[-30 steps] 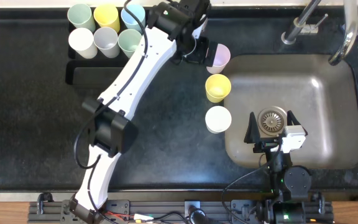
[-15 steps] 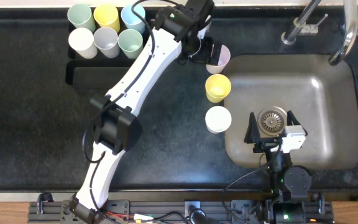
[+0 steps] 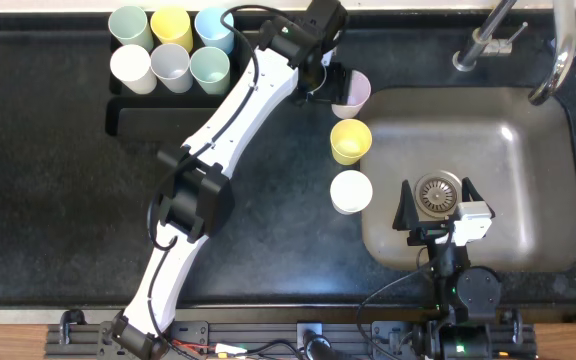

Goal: Store Cups

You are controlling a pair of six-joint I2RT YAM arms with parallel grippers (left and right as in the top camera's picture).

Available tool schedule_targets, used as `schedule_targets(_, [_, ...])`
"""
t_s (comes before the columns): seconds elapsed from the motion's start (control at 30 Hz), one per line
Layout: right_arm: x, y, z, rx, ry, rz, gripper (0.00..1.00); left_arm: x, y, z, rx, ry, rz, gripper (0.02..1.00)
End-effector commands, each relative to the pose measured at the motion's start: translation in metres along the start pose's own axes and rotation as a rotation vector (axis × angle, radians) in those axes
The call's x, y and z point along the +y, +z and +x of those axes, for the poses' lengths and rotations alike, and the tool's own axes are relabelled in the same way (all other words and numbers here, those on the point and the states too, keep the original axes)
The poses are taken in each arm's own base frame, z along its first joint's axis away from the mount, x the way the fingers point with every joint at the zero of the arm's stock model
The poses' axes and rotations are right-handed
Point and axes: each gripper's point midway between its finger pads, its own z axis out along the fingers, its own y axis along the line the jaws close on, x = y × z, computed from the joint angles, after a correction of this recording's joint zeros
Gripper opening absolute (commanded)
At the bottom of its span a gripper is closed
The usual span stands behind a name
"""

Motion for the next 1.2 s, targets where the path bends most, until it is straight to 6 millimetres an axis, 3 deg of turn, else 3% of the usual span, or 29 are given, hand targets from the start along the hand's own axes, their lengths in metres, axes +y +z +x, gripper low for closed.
schedule_targets(0.03, [-0.001,0.000,0.003,-0.001,0.004,0.000,0.998,-0.002,-0.004,-0.006,-0.033,-0.023,-0.019,0.036])
schedule_targets(0.23, [-0.001,0.000,0.003,-0.001,0.004,0.000,0.998,0.001,-0.012,-0.010,-0.044,-0.034,-0.010,0.036])
schedule_targets(0.33, [-0.001,0.000,0.003,-0.001,0.004,0.000,0.998,0.002,-0.045,-0.020,-0.098,-0.044,0.011,0.036])
schedule_targets(0.4, [-0.001,0.000,0.003,-0.001,0.004,0.000,0.998,0.006,-0.084,-0.029,-0.155,-0.058,0.028,0.036])
schedule_targets(0.53, [-0.001,0.000,0.003,-0.001,0.004,0.000,0.998,0.034,-0.188,-0.031,-0.280,-0.143,0.049,0.036])
schedule_targets(0.6, [-0.001,0.000,0.003,-0.001,0.004,0.000,0.998,0.058,-0.240,-0.020,-0.334,-0.225,0.046,0.036])
schedule_targets(0.67, [-0.001,0.000,0.003,0.000,0.004,0.000,0.996,0.084,-0.279,-0.006,-0.374,-0.295,0.033,0.036])
schedule_targets(0.77, [-0.001,0.000,0.003,-0.001,0.004,0.000,0.998,0.129,-0.318,0.024,-0.409,-0.397,-0.012,0.036])
schedule_targets(0.87, [-0.001,0.000,0.003,-0.001,0.004,0.000,0.996,0.178,-0.326,0.062,-0.398,-0.532,-0.066,0.036])
schedule_targets(1.03, [-0.001,0.000,0.003,-0.001,0.004,0.000,0.996,0.244,-0.288,0.124,-0.301,-0.799,-0.148,0.036])
schedule_targets(1.2, [-0.001,0.000,0.003,0.000,0.004,-0.001,0.998,0.282,-0.251,0.139,-0.270,-0.885,-0.185,0.036])
